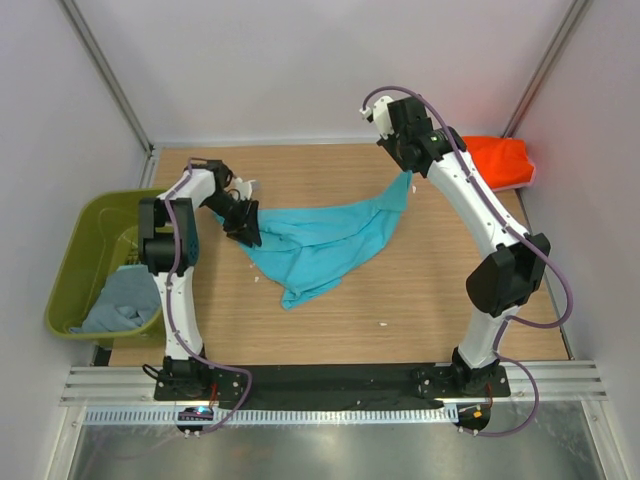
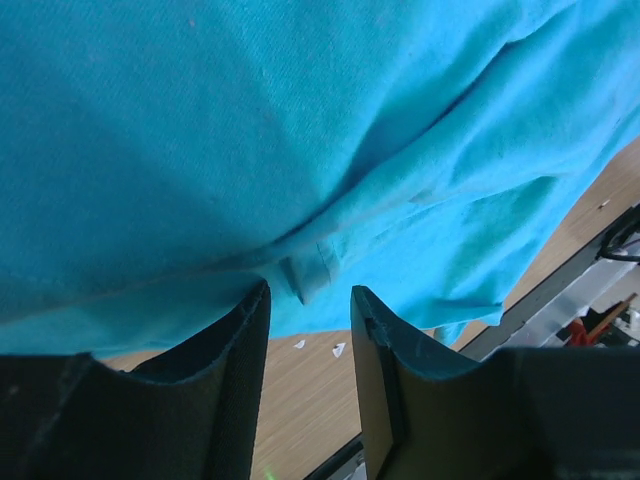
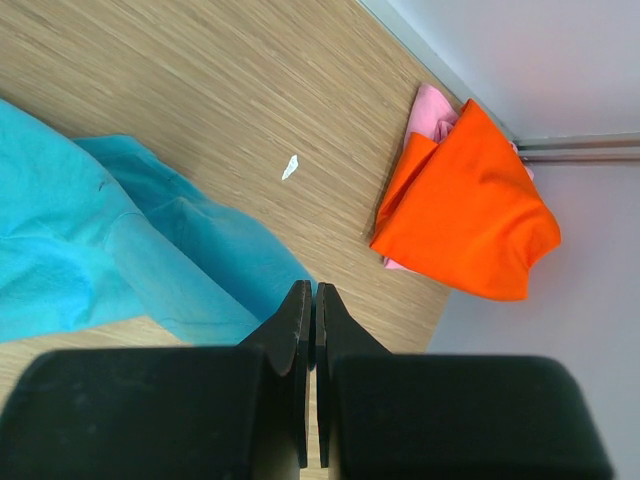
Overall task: Fold and stack the t-shirts
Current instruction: Flatten the tshirt out
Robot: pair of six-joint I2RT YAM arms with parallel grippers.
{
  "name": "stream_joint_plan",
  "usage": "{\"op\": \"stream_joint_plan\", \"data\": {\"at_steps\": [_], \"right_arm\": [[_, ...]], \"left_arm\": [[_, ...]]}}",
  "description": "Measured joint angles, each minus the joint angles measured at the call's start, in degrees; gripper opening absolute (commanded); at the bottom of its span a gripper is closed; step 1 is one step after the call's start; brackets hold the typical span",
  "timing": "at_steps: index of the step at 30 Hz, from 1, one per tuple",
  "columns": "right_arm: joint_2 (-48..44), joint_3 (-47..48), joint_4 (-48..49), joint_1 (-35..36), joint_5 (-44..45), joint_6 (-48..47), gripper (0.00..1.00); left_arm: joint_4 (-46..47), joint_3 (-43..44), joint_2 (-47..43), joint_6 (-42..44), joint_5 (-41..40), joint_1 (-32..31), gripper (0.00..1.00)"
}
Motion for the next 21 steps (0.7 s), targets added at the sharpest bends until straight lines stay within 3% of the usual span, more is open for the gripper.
{"op": "stream_joint_plan", "data": {"at_steps": [21], "right_arm": [[0.0, -0.09, 0.04, -0.52, 0.11, -0.22, 0.01]], "left_arm": [[1.11, 0.28, 1.38, -2.01, 0.44, -0.02, 0.31]]}}
